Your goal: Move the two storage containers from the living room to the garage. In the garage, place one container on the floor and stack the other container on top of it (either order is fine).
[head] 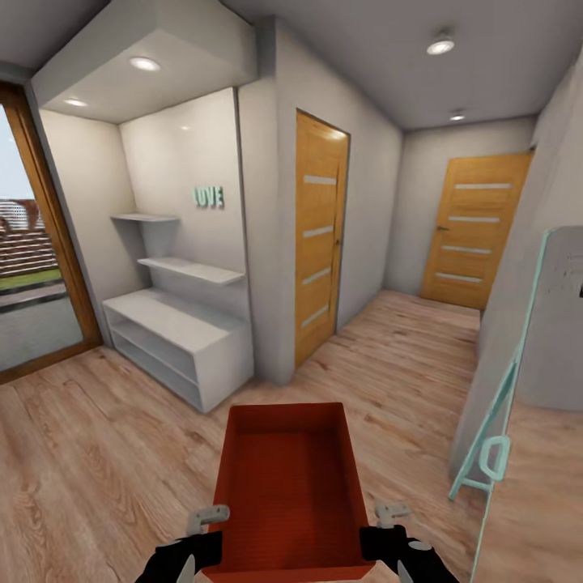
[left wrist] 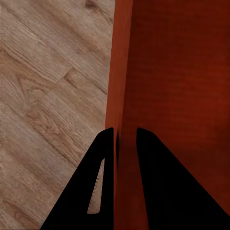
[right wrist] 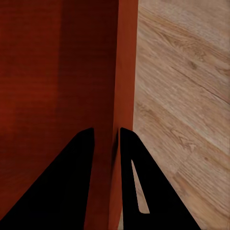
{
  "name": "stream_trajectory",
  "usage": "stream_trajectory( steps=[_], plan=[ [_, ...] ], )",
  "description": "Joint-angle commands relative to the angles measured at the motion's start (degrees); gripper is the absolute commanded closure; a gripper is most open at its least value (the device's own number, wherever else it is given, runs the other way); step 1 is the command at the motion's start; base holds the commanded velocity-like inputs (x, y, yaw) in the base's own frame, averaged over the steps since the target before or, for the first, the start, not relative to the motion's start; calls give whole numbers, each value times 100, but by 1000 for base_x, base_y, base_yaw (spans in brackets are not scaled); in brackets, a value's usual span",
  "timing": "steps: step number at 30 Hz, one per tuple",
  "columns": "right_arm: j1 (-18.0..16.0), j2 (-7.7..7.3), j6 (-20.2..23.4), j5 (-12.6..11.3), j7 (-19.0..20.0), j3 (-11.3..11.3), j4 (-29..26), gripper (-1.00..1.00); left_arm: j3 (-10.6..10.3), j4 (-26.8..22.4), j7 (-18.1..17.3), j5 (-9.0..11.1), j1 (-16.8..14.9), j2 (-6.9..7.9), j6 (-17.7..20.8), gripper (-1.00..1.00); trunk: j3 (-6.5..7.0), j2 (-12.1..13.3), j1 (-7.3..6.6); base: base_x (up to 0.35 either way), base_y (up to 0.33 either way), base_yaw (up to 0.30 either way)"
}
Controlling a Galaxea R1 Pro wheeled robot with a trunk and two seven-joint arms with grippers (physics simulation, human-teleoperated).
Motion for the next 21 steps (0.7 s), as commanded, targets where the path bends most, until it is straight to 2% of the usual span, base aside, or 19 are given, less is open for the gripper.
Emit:
stream_trajectory(
  steps=[1,6,21],
  plan=[
    [0,-21,31,55,-20,20,3,100,31,-22,69,-148,-6,49,-149,100,-10,-8,5,311,104,0],
    [0,-21,31,55,-20,20,3,100,31,-22,69,-148,-6,49,-149,100,-10,-8,5,311,89,-132],
    [0,-21,31,55,-20,20,3,100,31,-22,69,-148,-6,49,-151,100,-10,-8,5,311,45,-271]
  ],
)
